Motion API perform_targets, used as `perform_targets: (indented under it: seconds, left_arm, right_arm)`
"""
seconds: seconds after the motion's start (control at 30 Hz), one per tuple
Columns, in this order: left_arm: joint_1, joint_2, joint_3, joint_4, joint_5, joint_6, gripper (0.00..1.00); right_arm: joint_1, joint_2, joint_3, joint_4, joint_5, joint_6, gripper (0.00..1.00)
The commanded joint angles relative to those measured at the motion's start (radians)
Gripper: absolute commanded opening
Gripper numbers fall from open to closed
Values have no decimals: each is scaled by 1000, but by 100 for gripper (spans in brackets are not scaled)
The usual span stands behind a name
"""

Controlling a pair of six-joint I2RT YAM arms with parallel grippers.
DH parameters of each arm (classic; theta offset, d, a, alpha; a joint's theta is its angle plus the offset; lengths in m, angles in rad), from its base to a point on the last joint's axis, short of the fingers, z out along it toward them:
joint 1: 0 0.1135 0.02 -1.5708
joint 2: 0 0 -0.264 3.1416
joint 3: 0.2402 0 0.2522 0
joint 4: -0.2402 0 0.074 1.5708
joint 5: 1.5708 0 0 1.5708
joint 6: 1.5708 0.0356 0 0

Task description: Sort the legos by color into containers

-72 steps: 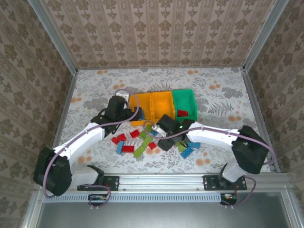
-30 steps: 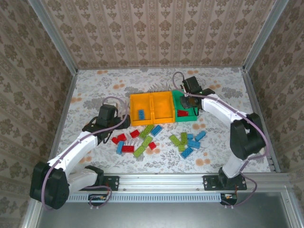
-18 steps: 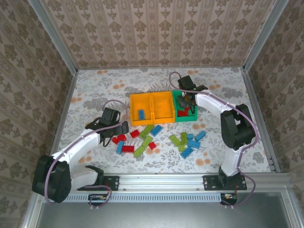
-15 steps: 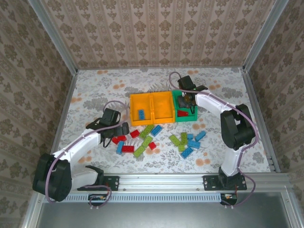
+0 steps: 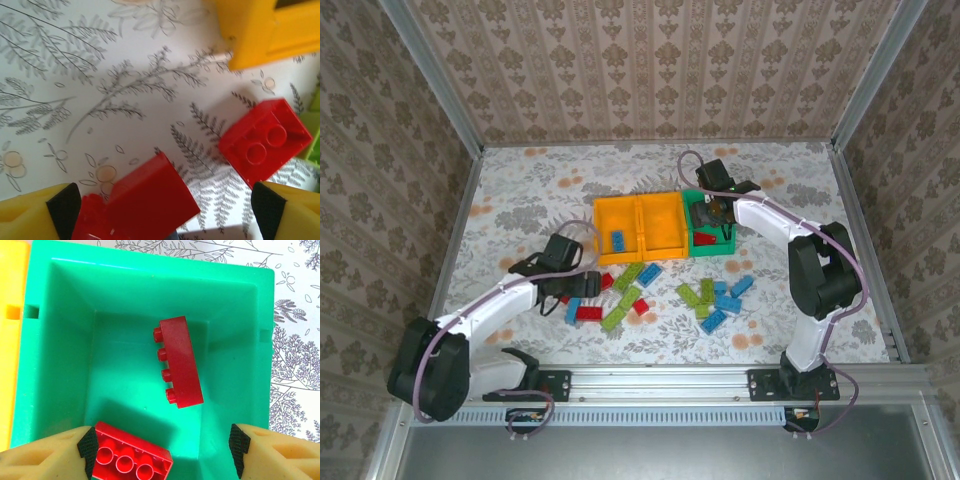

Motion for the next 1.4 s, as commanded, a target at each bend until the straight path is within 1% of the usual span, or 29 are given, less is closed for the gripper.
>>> perform_targets:
  seconds: [0.0, 0.07, 0.13, 0.27, 0.47, 0.57, 0.67, 0.77, 0.83, 0.87, 1.1, 1.27, 1.37]
  left_arm:
    - [-55, -13, 33, -94, -65, -2, 90]
    - [-82, -11, 42, -127, -117, -26, 91]
    - [-84, -7, 38, -127, -139, -35, 91]
    - [-84, 37, 57, -107, -116, -28, 90]
    - [-84, 133, 107, -96, -105, -23, 82]
    - [-84, 154, 124, -82, -105, -24, 78]
    - [-84, 161, 131, -70, -106, -22, 77]
    - [-84, 162, 134, -54, -106, -17, 71]
    - [-84, 168, 139, -53, -105, -15, 64]
    - [-84, 171, 140, -60, -106, -17, 63]
    - [-84, 164, 136, -116, -126, -50, 65]
    - [-84, 155, 129, -123, -127, -79, 70]
    - [-84, 160, 134, -117, -123, -84, 71]
  right_arm:
    - [-4, -34, -7, 4, 10, -4, 74]
    - [-4, -33, -5, 4, 13, -8, 74]
    - [-4, -32, -4, 2, 16, -10, 74]
    - [-3, -38, -11, 1, 11, -8, 75]
    - [-4, -59, -39, 10, 14, -8, 75]
    - [-4, -62, -44, 10, 17, -10, 75]
    - [-4, -64, -46, 12, 20, -11, 75]
    - [-3, -63, -46, 14, 18, -11, 76]
    - [-4, -61, -46, 15, 19, -10, 76]
    - [-4, -61, -47, 15, 18, -10, 76]
    - [-4, -63, -47, 15, 19, -14, 76]
    - [-4, -58, -46, 18, 15, -15, 76]
    - [-4, -58, -49, 19, 16, -15, 76]
